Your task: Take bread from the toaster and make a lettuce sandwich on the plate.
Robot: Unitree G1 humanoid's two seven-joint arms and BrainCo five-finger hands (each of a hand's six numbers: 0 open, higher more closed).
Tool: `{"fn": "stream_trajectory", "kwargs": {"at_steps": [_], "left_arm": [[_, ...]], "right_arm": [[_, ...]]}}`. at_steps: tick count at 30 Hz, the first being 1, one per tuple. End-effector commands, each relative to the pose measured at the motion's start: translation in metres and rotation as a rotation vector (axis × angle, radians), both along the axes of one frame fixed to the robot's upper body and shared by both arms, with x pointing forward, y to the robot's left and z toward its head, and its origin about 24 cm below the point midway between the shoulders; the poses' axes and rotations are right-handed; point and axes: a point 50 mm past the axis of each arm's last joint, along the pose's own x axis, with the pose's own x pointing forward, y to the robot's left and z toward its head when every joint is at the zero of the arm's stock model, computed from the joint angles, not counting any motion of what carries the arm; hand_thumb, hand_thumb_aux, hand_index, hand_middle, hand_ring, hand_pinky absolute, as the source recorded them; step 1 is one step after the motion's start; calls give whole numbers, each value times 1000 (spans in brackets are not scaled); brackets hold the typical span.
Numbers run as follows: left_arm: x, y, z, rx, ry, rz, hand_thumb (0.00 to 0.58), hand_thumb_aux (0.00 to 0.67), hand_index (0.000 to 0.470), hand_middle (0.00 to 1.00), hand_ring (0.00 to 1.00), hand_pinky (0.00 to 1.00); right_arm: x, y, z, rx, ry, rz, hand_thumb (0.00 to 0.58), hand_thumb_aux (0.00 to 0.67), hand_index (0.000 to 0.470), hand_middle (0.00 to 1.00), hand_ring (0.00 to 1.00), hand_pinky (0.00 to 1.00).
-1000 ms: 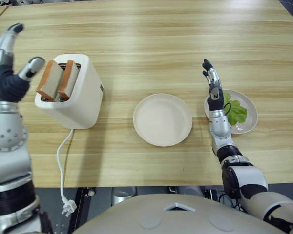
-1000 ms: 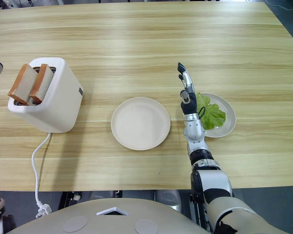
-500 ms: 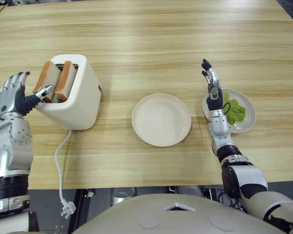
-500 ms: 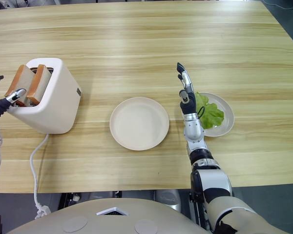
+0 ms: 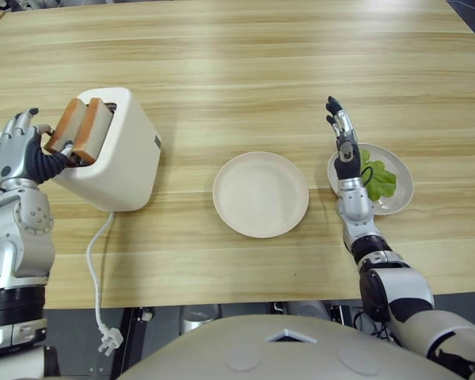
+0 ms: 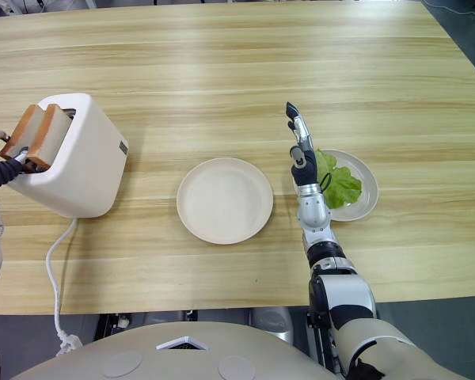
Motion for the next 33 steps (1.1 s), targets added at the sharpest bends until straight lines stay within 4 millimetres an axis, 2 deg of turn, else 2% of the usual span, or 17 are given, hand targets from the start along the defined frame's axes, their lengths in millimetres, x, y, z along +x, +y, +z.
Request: {"fn": "stream_trajectory", "kwargs": {"at_steps": [1,8,13,14,15,16,17,20,23,26,30,33], "left_arm": [[-1,-6,-8,-31,18,-27,580,670,460,0,0,0],[6,-20,17,-61,-191,-99,580,670,460,0,0,0],[3,-25,18,-68,-226,-104,580,670,460,0,0,0],[2,-23,19,-68,-242,-89,580,670,460,0,0,0],[1,-21,21,-69,-260,-75,580,670,460,949,949,949],[0,-20,22,-69,-271,-66,580,670,460,949,949,949],[-1,-18,26,-77,-304,-57,580,670,460,1000,1000,1000],[-7,-16,40,-86,-393,-48,580,670,460,1000,1000,1000],[-15,-18,62,-51,-525,-50,580,670,460,1000,1000,1000],[-22,-23,82,-15,-639,-68,580,670,460,1000,1000,1000],[-32,-42,108,11,-783,-164,580,670,460,1000,1000,1000],[-26,-68,113,-59,-794,-316,580,670,460,1000,1000,1000]], "right_arm": [[2,4,-1,-2,16,10,0,0,0,0,0,0],[5,1,-1,-13,27,-2,0,0,0,0,0,0],[6,-17,13,-88,-47,-62,0,0,0,0,0,0],[5,-27,18,-131,-71,-86,0,0,0,0,0,0],[3,-36,21,-174,-88,-111,0,0,0,0,0,0],[2,-42,24,-202,-100,-129,0,0,0,0,0,0],[-2,-56,26,-246,-105,-168,0,0,0,0,0,0],[-9,-87,31,-328,-99,-271,0,0,0,0,0,0],[-18,-124,34,-411,-41,-405,0,0,0,0,0,0],[-25,-149,29,-567,48,-489,0,0,0,0,0,0],[-28,-162,14,-833,183,-505,0,0,0,0,0,0],[-28,-162,6,-1052,203,-484,0,0,0,0,0,0]]}}
